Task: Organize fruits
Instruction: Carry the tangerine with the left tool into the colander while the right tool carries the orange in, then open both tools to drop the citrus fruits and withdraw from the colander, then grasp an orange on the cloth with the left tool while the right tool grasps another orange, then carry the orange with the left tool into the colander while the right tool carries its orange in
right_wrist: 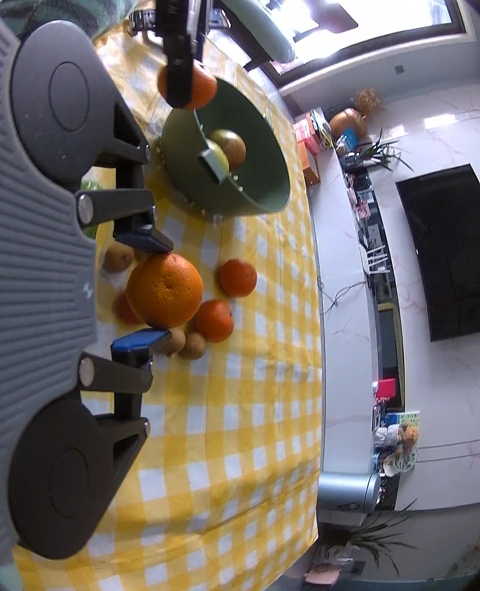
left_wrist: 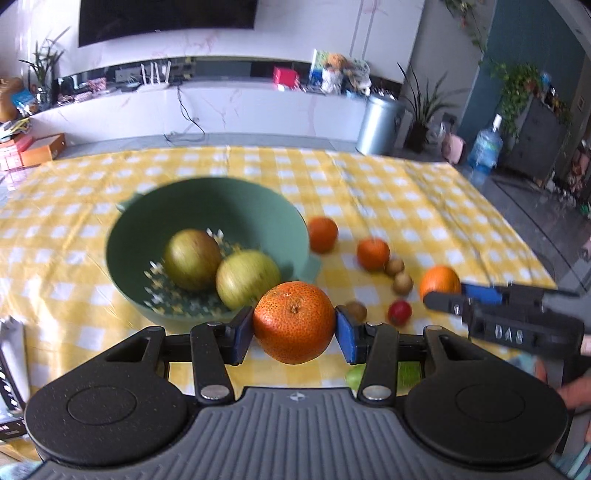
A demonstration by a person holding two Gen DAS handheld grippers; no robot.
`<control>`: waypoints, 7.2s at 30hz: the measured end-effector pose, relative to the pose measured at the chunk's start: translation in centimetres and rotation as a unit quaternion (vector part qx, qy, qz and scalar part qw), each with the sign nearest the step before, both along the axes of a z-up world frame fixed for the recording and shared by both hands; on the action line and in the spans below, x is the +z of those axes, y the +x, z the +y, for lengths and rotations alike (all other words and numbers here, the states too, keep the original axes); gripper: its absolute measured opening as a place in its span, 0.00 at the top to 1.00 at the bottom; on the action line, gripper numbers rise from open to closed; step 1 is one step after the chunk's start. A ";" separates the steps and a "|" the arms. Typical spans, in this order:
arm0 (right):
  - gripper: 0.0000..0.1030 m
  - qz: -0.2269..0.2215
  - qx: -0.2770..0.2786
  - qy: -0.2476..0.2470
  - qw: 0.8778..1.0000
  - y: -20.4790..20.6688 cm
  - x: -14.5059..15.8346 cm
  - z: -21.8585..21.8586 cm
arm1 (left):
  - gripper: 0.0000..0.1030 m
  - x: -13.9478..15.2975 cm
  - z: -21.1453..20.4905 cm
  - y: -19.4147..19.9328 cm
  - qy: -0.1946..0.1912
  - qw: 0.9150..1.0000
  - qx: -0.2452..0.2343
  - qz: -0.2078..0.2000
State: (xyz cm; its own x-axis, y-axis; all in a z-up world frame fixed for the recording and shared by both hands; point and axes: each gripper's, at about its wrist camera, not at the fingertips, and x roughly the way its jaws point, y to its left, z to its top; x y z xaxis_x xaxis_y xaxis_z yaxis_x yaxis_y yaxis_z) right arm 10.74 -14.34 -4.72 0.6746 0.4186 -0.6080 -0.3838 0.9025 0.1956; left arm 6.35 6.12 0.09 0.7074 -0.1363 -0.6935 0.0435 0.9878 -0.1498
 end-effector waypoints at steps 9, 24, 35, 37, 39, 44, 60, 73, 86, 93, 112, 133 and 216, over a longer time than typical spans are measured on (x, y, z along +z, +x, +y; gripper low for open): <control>0.59 -0.054 0.077 -0.020 0.995 -0.4 4.5 4.9 | 0.49 2.1 2.7 1.6 0.001 0.999 0.045 -0.007; 0.59 -0.071 0.178 -0.111 0.975 3.9 5.1 13.6 | 0.49 -0.6 6.5 5.4 0.002 0.996 0.078 0.047; 0.59 0.014 0.238 -0.125 0.963 5.9 2.9 16.8 | 0.49 -2.7 7.5 7.2 0.024 0.995 0.067 0.077; 0.59 0.026 0.247 -0.127 0.960 5.9 2.5 17.3 | 0.49 -3.0 7.6 7.4 0.025 0.994 0.064 0.079; 0.59 0.035 0.251 -0.127 0.959 6.0 2.2 17.6 | 0.49 -3.3 7.7 7.5 0.024 0.994 0.063 0.083; 0.59 0.034 0.258 -0.131 0.957 6.1 2.3 18.2 | 0.49 -3.8 7.8 7.8 0.026 0.994 0.062 0.086; 0.59 0.025 0.268 -0.143 0.952 6.2 2.5 18.8 | 0.48 -3.6 8.3 7.7 0.019 0.995 0.065 0.078; 0.59 0.056 0.282 -0.122 0.950 6.9 3.0 19.5 | 0.44 -2.9 10.0 7.1 -0.027 0.994 0.084 0.071; 0.59 0.129 0.290 -0.125 0.940 7.4 1.7 21.5 | 0.42 -2.8 10.6 6.9 -0.050 0.992 0.096 0.061; 0.57 0.133 0.279 -0.131 0.942 7.5 1.9 21.7 | 0.42 -2.8 10.3 6.8 -0.047 0.992 0.095 0.062; 0.42 0.089 0.236 -0.101 0.962 6.9 4.4 17.3 | 0.41 -0.7 8.2 5.6 -0.016 0.995 0.091 0.049; 0.34 -0.008 0.061 -0.019 0.998 -1.1 6.3 1.0 | 0.41 2.7 -3.1 1.0 -0.008 0.999 -0.042 -0.019; 0.61 0.040 0.079 0.043 0.995 13.4 -2.9 -0.2 | 0.53 0.2 -8.0 20.4 0.125 0.969 -0.144 0.159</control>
